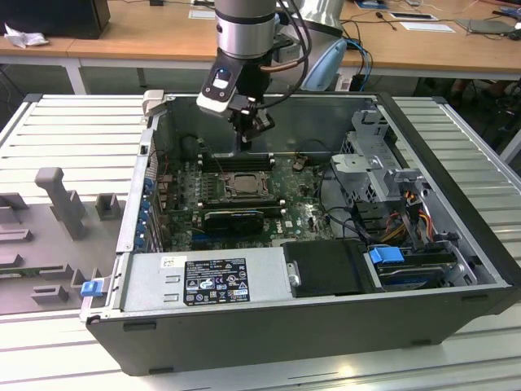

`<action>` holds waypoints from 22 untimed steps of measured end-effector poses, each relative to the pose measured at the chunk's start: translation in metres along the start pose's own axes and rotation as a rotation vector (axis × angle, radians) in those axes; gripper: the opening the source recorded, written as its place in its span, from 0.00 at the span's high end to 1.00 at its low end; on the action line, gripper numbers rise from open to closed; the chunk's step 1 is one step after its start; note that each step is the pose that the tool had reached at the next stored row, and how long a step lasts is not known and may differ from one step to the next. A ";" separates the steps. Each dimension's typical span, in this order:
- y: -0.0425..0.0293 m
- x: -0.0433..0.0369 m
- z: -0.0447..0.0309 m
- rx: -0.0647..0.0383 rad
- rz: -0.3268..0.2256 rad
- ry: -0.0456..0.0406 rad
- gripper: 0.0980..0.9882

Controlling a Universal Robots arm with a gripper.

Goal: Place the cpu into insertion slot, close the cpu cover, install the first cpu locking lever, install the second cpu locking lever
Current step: 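Install the first cpu locking lever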

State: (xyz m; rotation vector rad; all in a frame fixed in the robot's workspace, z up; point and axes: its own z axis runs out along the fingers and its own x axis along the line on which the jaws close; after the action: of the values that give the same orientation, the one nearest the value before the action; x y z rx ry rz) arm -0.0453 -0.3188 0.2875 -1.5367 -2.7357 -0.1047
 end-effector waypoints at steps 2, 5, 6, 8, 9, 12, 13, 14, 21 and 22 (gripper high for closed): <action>0.0000 0.0000 0.0000 0.002 -0.060 0.0034 0.99; -0.0001 0.0000 0.0000 0.007 -0.192 0.0109 0.99; -0.0001 0.0000 0.0002 0.009 -0.264 0.0151 0.99; -0.0004 -0.0002 0.0006 0.011 -0.315 0.0180 0.99; -0.0004 -0.0002 0.0007 0.011 -0.322 0.0183 0.99; -0.0004 -0.0003 0.0010 0.012 -0.355 0.0202 0.99; -0.0004 -0.0003 0.0011 0.013 -0.368 0.0210 0.99; -0.0004 -0.0003 0.0012 0.014 -0.392 0.0224 0.99; -0.0005 -0.0003 0.0015 0.019 -0.549 0.0313 0.99; -0.0005 -0.0003 0.0015 0.020 -0.578 0.0330 0.99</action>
State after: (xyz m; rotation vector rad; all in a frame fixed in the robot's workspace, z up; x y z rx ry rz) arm -0.0455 -0.3191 0.2860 -0.6865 -3.0425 -0.0987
